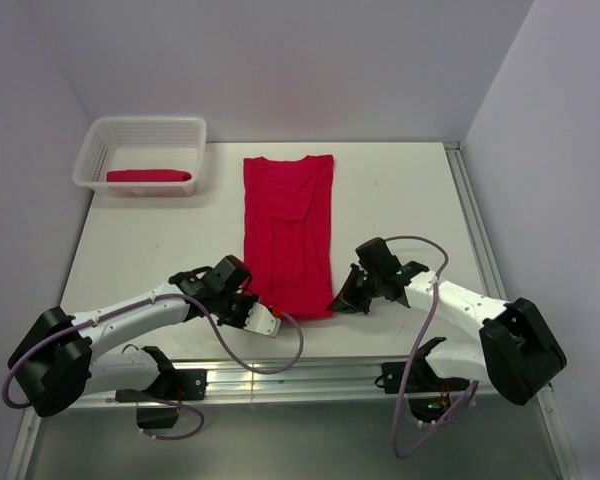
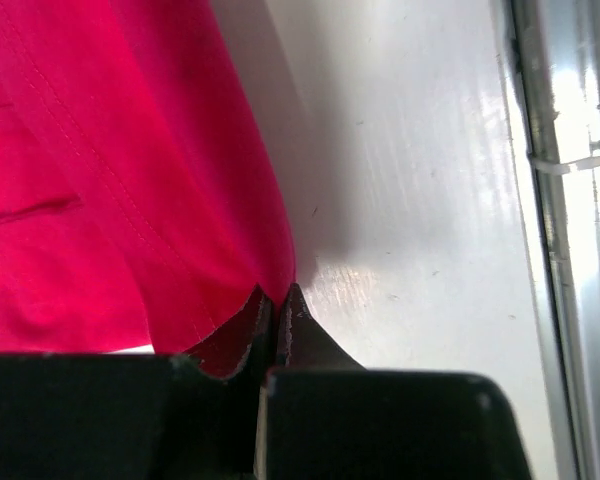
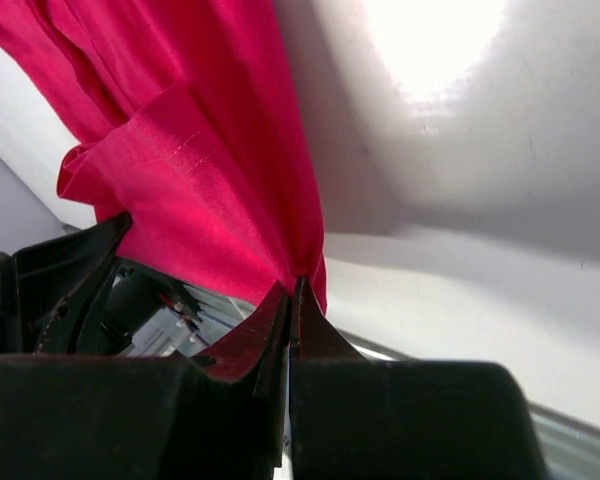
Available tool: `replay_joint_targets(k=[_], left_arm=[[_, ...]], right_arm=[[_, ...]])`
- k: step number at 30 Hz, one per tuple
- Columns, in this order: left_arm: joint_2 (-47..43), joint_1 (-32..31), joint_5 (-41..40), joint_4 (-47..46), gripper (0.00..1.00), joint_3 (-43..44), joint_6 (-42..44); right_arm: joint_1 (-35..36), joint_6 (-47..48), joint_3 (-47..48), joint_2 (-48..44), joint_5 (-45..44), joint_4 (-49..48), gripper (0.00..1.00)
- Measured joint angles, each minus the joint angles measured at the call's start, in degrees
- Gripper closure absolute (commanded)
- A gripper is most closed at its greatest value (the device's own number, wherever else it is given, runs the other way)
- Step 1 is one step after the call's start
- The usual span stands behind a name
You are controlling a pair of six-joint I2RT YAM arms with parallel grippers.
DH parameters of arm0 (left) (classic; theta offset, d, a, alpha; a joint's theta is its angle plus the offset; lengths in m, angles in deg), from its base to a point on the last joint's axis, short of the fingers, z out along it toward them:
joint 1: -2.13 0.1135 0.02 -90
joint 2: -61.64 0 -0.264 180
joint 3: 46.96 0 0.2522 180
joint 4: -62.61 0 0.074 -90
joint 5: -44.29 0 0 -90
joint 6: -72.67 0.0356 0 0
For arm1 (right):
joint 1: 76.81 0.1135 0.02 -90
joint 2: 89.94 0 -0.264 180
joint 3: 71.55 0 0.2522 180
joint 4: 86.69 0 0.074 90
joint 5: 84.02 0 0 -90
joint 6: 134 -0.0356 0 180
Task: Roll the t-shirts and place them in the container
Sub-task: Roll the tshirt
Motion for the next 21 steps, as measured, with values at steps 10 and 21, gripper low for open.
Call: replay_joint_targets(k=[10,21], left_arm=[[1.11,2.36,2.78,6.23,1.00,4.66,1.40],[8.24,9.94,7.78,15.28,1.00,13.35,9.70]], right_arm=[[-0.02,-2.64,7.67,5.18,3.65,7.52,1.00],[-2.91,-8.15,9.97,8.87,8.92,9.90,1.00]])
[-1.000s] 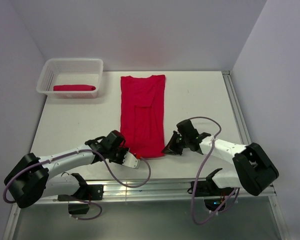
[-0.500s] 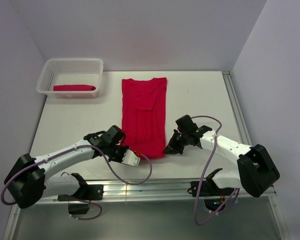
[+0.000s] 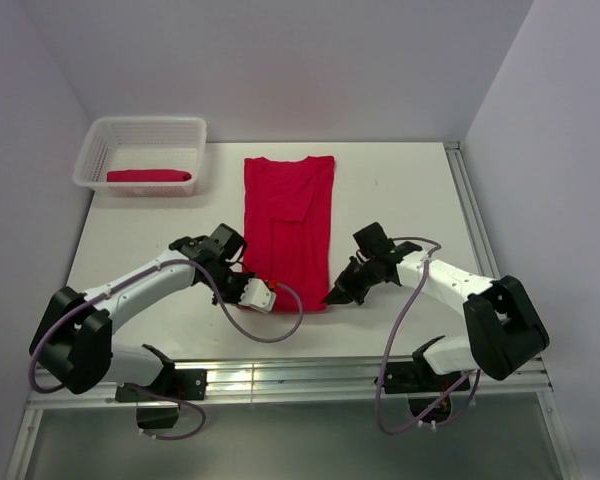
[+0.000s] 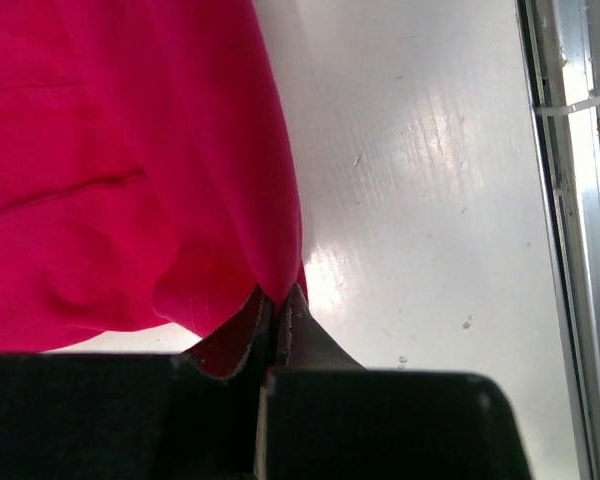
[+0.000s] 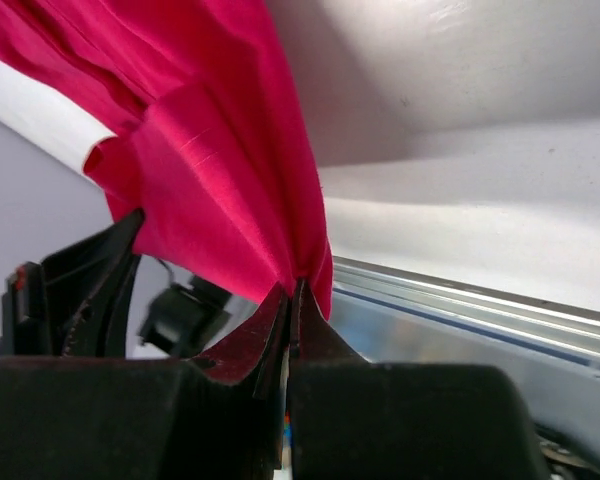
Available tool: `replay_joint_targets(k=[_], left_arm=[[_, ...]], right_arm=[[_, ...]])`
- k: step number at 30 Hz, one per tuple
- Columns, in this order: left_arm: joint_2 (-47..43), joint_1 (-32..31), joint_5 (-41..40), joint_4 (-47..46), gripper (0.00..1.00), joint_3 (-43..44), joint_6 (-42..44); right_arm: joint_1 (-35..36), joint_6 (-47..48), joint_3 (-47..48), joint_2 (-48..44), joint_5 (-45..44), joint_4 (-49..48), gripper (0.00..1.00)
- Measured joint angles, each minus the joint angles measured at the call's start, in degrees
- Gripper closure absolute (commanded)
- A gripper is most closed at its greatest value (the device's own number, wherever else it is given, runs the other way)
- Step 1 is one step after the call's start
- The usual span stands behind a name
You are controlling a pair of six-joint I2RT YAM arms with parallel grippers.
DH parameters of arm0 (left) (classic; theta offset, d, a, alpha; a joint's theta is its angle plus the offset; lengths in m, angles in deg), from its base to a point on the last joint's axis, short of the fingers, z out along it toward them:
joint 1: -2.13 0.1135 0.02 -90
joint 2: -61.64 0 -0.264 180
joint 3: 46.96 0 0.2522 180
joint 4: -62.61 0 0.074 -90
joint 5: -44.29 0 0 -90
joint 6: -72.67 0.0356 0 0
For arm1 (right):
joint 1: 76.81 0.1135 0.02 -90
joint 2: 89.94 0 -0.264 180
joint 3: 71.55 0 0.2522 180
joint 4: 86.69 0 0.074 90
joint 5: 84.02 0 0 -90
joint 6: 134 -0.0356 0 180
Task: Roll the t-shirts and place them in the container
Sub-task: Roll the tshirt
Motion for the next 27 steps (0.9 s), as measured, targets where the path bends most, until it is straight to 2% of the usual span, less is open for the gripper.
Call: replay_joint_targets(k=[8,14,18,27], left_arm=[[8.79,4.63,4.24,6.62,1.00,9.81,5.79],[13.51,6.19,5.70,9.66,1.00,13.92,8.02],[16.15,6.49,6.05,10.45,0.99,15.37,8.57],[19.26,7.48,6.32,10.75,1.00,16.26,9.62]], right_arm=[[-4.31,-4.96,1.31,2.93,2.67,2.10,1.00],[-5.66,-9.75,1.33,3.67,3.34,2.14,1.00],[-7.13,-11.17,2.23,4.87,3.72,2.47,1.00],[-8.85,-10.78,8.46,13.97,4.87,3.48,1.00]])
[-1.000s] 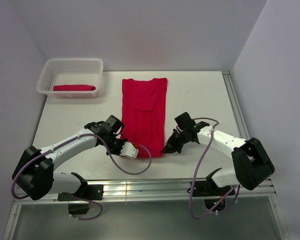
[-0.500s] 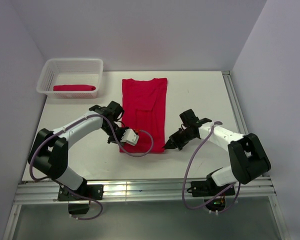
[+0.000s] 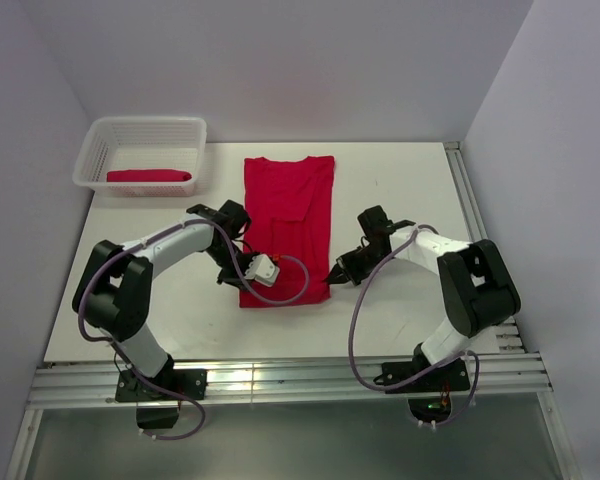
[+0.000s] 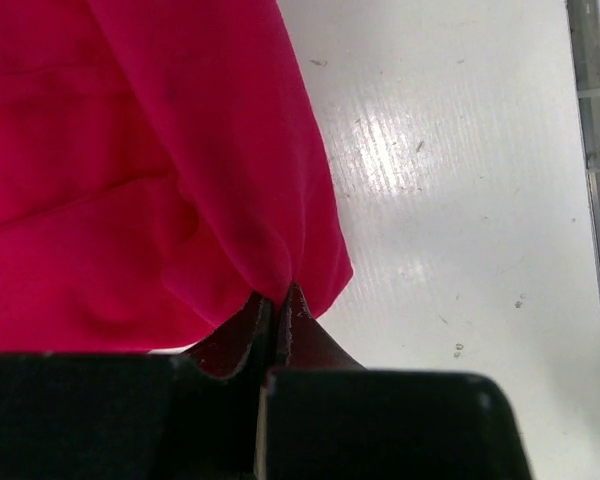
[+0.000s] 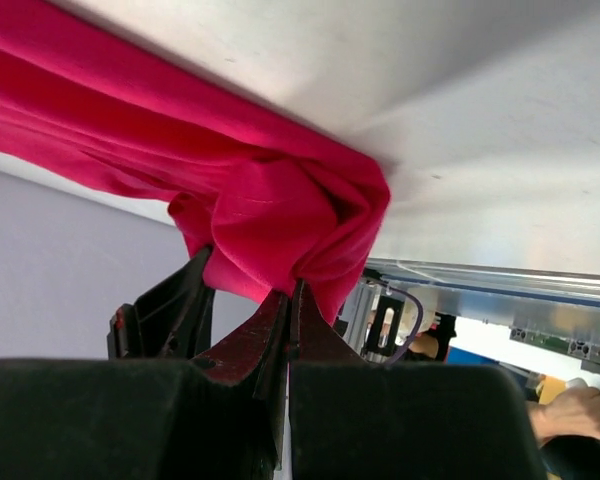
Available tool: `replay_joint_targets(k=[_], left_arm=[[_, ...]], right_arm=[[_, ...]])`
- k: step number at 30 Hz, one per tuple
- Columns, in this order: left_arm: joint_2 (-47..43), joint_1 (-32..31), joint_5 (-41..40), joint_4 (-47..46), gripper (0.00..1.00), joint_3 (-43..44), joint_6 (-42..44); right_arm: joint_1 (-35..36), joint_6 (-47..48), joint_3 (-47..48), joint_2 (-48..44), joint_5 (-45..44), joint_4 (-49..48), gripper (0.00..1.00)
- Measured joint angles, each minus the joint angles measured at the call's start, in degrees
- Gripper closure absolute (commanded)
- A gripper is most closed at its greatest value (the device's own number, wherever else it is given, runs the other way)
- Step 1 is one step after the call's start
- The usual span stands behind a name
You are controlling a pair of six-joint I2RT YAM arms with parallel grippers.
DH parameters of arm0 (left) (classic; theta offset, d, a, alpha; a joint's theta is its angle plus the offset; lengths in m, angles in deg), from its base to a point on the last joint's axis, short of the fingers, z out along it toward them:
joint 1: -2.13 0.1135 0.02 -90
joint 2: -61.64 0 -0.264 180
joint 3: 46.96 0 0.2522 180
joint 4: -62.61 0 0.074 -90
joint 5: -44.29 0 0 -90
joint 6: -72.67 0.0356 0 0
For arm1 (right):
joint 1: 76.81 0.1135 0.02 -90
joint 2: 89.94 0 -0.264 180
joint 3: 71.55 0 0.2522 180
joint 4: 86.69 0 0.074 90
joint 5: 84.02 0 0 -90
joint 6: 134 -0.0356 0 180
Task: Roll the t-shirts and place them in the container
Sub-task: Roll the tshirt
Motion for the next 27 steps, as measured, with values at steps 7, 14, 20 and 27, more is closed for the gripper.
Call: replay_joint_targets(k=[7,14,20,27], left_arm=[[2.01,0.98,-0.04,-0.15,1.00,1.86,0.22],[5.77,2.14,-0.02,-1.16,1.00,3.78,0.87],[7.78,2.82,-0.04,-1.75,1.00,4.02,1.51],[7.80,3.26,-0.70,-2.80,0.75,4.02,1.38]], right_arm=[[-1.27,1.05,3.17,3.26,0.74,0.72,1.00],[-2.56,0.98,3.34,6.23,0.94,0.70,1.00],[-2.80,1.01,4.63,9.18,1.31,-0.09,1.00],[-2.80,2.75,8.20,9.05,-2.25,1.31,0.81]])
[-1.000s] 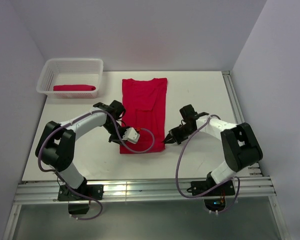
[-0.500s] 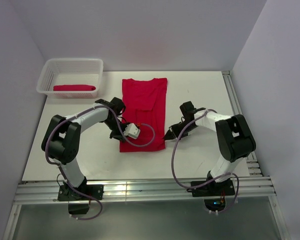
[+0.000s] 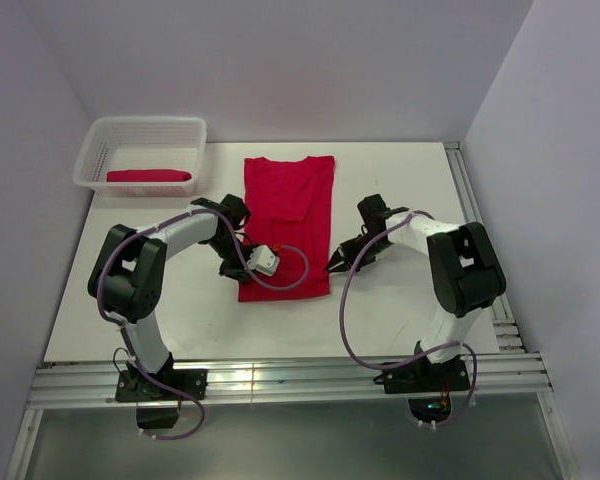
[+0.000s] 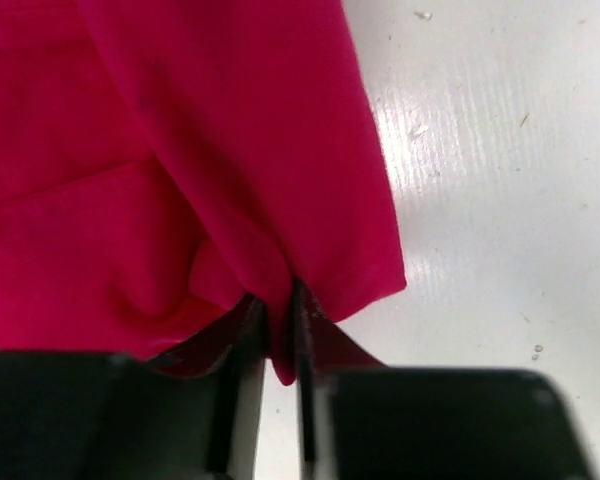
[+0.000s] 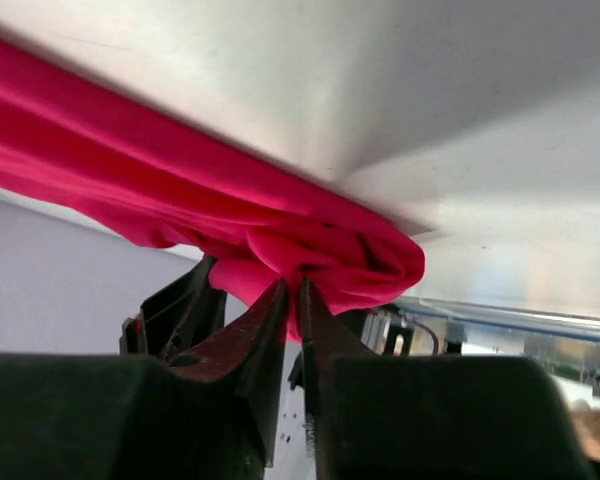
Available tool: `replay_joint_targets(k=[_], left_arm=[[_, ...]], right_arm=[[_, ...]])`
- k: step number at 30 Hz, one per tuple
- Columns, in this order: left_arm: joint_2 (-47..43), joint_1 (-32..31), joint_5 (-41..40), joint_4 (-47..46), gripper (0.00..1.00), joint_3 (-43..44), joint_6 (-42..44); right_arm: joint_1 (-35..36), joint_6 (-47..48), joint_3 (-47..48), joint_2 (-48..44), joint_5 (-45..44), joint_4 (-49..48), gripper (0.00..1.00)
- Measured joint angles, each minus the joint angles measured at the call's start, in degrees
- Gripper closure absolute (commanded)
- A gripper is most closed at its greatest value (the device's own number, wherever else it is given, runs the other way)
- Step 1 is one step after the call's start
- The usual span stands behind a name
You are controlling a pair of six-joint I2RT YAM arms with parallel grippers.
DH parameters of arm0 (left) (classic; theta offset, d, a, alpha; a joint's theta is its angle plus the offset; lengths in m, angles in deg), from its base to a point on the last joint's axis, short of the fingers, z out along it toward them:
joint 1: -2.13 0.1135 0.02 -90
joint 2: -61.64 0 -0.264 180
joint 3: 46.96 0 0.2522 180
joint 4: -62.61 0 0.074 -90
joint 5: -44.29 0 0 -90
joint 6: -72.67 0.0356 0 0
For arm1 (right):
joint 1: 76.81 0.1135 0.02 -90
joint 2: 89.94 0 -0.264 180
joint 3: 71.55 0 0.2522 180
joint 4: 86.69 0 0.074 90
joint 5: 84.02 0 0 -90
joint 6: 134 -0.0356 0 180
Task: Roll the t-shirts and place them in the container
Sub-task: Roll the tshirt
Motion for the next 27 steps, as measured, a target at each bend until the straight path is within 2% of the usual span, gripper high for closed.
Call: replay_joint_targets(k=[2,4,10,15,18,22,25,27], left_arm=[[0.00,0.04,-0.61,-0.15,0.60,0.00,-0.11],[0.00,0.15,-1.07,-0.37,0.53,0.00,-0.61],[0.00,0.26,-1.70,-0.85,0.48,0.96,-1.92],[0.00,0.26,-1.99,-1.38,0.47,2.25,-3.45],[0.00,0.28,-1.95,-1.22,0.47,3.65,-4.37],[-0.02,0.28,-1.90,-1.18,0.41,6.49,-5.44],[-0.48,0.52,-1.73,-1.68,0.28,7.17,-6.47],[-1.09,0.72,-1.44,-1.68,0.25,7.17,-7.26]], right_arm=[[-0.17,0.31,0.24,-1.14,-1.51,0.26,0.80],[-0.44,0.46,0.24,-2.38,-2.40,0.52,0.79],[-0.63,2.38,0.24,-2.93,-2.78,0.79,0.74],[-0.94,4.17,-1.36,-5.11,-3.74,-0.98,0.72],[-1.62,4.96,-3.93,-9.86,-5.31,-1.57,0.71],[-2.56,7.23,-7.74,-19.30,-7.69,-4.44,0.70],[-2.75,10.14,-10.95,-25.97,-8.11,-9.49,0.69],[-2.73,12.37,-12.28,-29.09,-7.74,-12.02,0.69]])
